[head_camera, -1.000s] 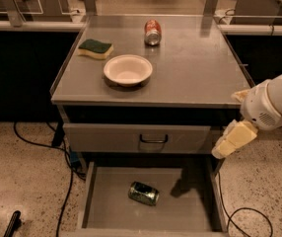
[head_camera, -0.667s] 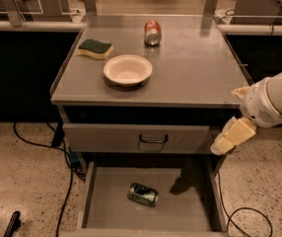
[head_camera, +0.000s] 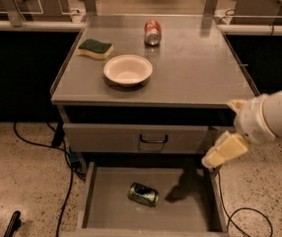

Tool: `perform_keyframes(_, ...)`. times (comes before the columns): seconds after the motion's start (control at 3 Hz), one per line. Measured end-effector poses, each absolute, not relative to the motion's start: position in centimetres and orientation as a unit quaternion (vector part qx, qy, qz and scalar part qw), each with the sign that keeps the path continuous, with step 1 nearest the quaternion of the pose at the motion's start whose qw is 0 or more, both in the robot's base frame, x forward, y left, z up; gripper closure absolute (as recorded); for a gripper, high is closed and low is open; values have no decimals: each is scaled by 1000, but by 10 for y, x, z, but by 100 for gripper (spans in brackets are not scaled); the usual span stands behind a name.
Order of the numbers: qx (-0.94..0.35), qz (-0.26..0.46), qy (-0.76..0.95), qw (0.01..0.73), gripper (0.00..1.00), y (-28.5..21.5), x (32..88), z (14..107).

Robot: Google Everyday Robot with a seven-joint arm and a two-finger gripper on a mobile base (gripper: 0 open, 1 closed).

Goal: Pick green can from middle drawer and place on counter

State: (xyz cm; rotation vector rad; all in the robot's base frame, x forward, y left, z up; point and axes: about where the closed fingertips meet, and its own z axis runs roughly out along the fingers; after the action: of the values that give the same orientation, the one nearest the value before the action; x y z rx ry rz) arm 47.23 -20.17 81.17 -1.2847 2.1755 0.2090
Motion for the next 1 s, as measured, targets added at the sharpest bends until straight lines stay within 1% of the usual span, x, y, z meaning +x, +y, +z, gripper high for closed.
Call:
perform_keyframes(0.33,-420,120,843,314,0,-198,440,743)
perform_keyframes(0.67,-377,141,856,324,0,-192,419,673)
perform_keyframes(1.0,-366,123,858,339,0,-197,429,673)
